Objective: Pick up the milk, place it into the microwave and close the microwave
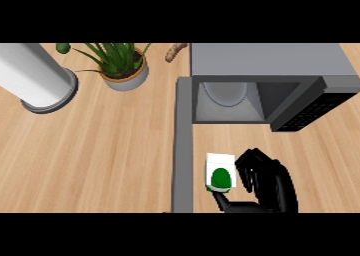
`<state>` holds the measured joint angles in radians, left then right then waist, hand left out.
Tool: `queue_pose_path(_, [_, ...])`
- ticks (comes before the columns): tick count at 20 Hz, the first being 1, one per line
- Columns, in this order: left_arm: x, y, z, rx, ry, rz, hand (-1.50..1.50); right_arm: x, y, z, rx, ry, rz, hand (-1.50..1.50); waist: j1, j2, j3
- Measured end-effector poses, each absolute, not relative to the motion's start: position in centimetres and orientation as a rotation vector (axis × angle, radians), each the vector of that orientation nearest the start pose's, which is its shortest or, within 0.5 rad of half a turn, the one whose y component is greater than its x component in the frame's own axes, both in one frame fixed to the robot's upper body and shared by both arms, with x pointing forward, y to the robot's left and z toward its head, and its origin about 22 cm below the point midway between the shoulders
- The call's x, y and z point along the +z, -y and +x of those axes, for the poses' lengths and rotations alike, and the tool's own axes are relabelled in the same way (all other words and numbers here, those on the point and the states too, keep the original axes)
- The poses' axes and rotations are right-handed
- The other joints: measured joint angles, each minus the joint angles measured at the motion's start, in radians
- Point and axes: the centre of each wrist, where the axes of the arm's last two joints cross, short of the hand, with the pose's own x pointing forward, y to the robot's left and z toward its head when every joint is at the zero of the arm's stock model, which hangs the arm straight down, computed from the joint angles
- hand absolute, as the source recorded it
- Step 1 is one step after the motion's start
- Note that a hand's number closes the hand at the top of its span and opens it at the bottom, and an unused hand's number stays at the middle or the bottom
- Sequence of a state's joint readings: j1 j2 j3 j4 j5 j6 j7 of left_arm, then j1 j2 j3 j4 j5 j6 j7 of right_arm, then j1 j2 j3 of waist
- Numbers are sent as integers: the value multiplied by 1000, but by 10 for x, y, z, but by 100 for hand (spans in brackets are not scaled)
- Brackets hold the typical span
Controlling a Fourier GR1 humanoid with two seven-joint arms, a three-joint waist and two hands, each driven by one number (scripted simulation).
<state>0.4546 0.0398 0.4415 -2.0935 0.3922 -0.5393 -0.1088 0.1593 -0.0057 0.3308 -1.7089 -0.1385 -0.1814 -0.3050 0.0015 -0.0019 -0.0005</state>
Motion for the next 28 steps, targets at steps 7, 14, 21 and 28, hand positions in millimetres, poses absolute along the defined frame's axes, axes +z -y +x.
queue_pose_path(7, [64, -364, 95, 33, 1907, -21, -150, 19, 139, 219, -99, 1868, 141, 150, 4, 1, 1])
queue_pose_path(14, [61, -374, 97, 31, 1897, -5, -150, 28, 131, 267, -67, 1885, -22, 150, 4, 0, 4])
queue_pose_path(21, [58, -382, 96, 18, 1890, -15, -150, 17, 136, 319, -119, 1798, -167, 150, 13, 4, 1])
queue_pose_path(28, [52, -391, 103, 17, 1885, -12, -150, -15, 152, 353, -124, 1766, -190, 150, 16, 6, 1])
